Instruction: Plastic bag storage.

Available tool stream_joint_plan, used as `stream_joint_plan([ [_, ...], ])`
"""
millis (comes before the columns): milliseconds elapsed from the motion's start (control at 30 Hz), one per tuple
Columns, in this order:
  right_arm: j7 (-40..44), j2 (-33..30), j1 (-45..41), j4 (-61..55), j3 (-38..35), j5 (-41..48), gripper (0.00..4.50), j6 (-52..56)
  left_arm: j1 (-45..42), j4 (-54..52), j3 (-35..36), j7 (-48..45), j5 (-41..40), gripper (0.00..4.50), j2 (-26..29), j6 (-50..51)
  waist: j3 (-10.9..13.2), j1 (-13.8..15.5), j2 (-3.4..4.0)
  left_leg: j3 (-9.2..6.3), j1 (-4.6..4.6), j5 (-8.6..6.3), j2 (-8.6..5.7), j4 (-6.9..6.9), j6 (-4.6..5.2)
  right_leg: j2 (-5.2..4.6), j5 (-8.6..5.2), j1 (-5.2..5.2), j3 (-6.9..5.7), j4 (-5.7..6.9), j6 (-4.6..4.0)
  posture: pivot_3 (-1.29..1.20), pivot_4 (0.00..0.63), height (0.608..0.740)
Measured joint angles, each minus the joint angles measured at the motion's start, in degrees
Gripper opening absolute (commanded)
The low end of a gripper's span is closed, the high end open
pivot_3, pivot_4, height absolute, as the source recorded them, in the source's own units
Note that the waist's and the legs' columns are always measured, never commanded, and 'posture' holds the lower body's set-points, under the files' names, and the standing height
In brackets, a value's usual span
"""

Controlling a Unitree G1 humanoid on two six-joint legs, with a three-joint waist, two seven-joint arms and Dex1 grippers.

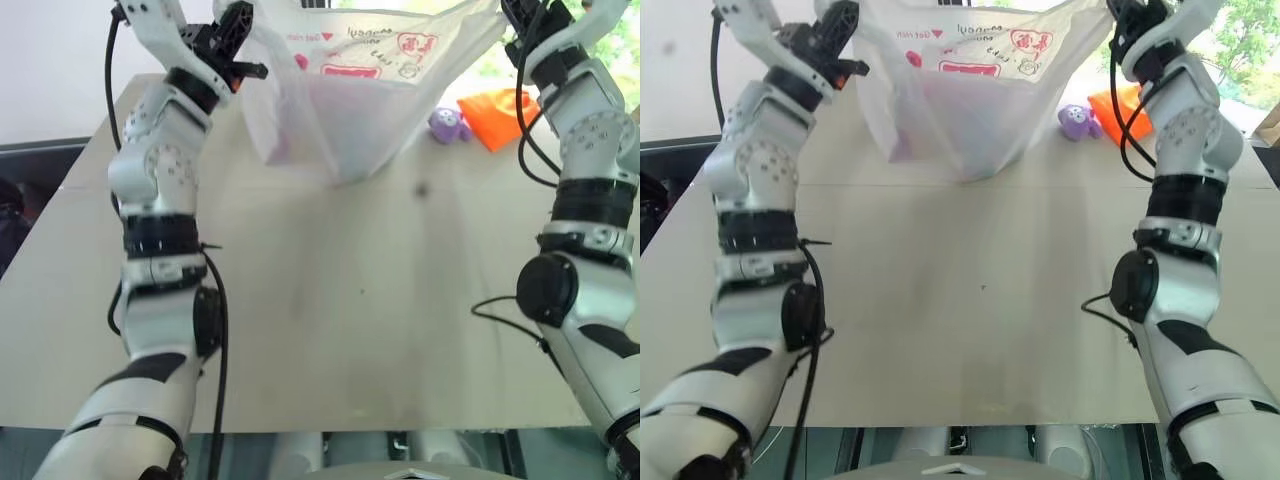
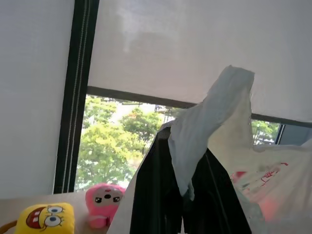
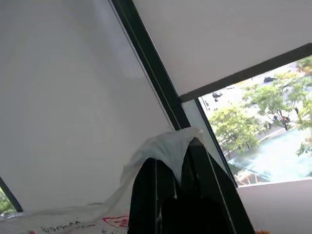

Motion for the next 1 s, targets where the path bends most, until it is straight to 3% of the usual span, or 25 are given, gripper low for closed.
stream_joint_plan([
  [133, 3.22, -1.61, -3.68, 5.23, 1.15, -0.59, 0.05, -5.49, -7.98, 11.49, -0.24, -4.52, 3.74, 0.00, 1.62, -7.37, 0.01, -0.53, 0.01, 0.00, 0.01, 0.00, -0.03, 0.01, -0.01, -0.06, 0.00, -0.03, -0.04, 0.04, 0.00, 0.00, 0.150, 0.740],
  [267, 5.12, -3.32, -3.82, 5.28, 1.16, 0.01, 0.05, -6.48, -9.65, 17.57, -0.07, -6.90, 5.37, 0.00, 2.68, -10.88, 0.05, -1.16, 0.02, 0.05, 0.00, 0.00, -0.03, 0.00, -0.01, -0.09, 0.00, -0.09, -0.02, 0.05, 0.00, 0.00, 0.150, 0.740],
  [567, 7.37, -3.76, 2.40, -8.05, 3.18, 2.92, 0.05, -2.39, -7.57, 15.20, 0.09, -9.89, 5.33, 0.00, 2.55, -12.17, 0.23, -1.73, 0.11, 0.14, 0.03, 0.01, 0.03, 0.19, -0.02, -0.10, 0.00, -0.12, 0.09, 0.42, 0.00, 0.00, 0.150, 0.740],
  [600, 7.53, -3.98, 4.89, -9.65, 3.44, 3.01, 0.45, -0.83, -5.55, 13.10, 0.17, -10.09, 5.23, 0.41, 2.52, -11.53, 0.23, -1.75, 0.11, 0.14, 0.05, 0.01, 0.03, 0.26, -0.02, -0.11, 0.00, -0.13, 0.13, 0.54, 0.00, 0.00, 0.150, 0.740],
  [633, 7.55, -3.99, 5.01, -9.70, 3.46, 3.02, 0.45, -0.77, -5.44, 12.97, 0.17, -10.10, 5.22, 0.41, 2.52, -11.49, 0.23, -1.75, 0.11, 0.14, 0.05, 0.01, 0.03, 0.26, -0.02, -0.11, 0.00, -0.13, 0.13, 0.54, 0.00, 0.00, 0.150, 0.740],
  [700, 8.80, -5.60, 11.37, -16.21, 4.65, 4.86, 1.26, 3.71, 2.16, 2.50, 0.40, -10.63, 3.11, 1.22, 2.30, -7.85, 0.19, -1.82, 0.14, 0.14, 0.27, 0.00, 0.04, 0.27, -0.03, -0.13, -0.01, -0.03, 0.25, 0.86, 0.00, 0.00, 0.150, 0.740],
  [800, 10.84, -9.88, 23.32, -25.74, 5.26, 7.85, 2.66, 11.60, 17.70, -14.58, 1.03, -10.63, -1.49, 2.54, 2.57, 1.11, 0.19, -1.77, 0.14, 0.11, 0.26, 0.00, 0.04, 0.27, -0.03, -0.15, -0.01, -0.07, 0.31, 0.91, 0.00, 0.00, 0.150, 0.740],
  [933, 16.56, -17.22, 42.48, -38.77, 7.49, 11.37, 4.49, 20.38, 44.77, -40.33, 1.33, -7.95, -8.77, 4.44, 2.70, 14.70, 0.19, -1.55, 0.13, 0.03, 0.32, 0.00, 0.09, 0.33, -0.02, -0.09, -0.01, -0.10, 0.62, 0.84, 0.00, 0.00, 0.150, 0.740],
  [1000, 18.22, -18.76, 47.47, -41.87, 8.20, 11.72, 4.49, 21.53, 53.08, -47.91, 0.93, -6.63, -10.28, 4.44, 2.57, 17.92, 0.23, -1.22, 0.10, 0.14, 0.32, -0.01, 0.18, 0.78, -0.02, 0.01, -0.02, -0.10, 0.68, 0.86, 0.00, 0.00, 0.150, 0.740],
])
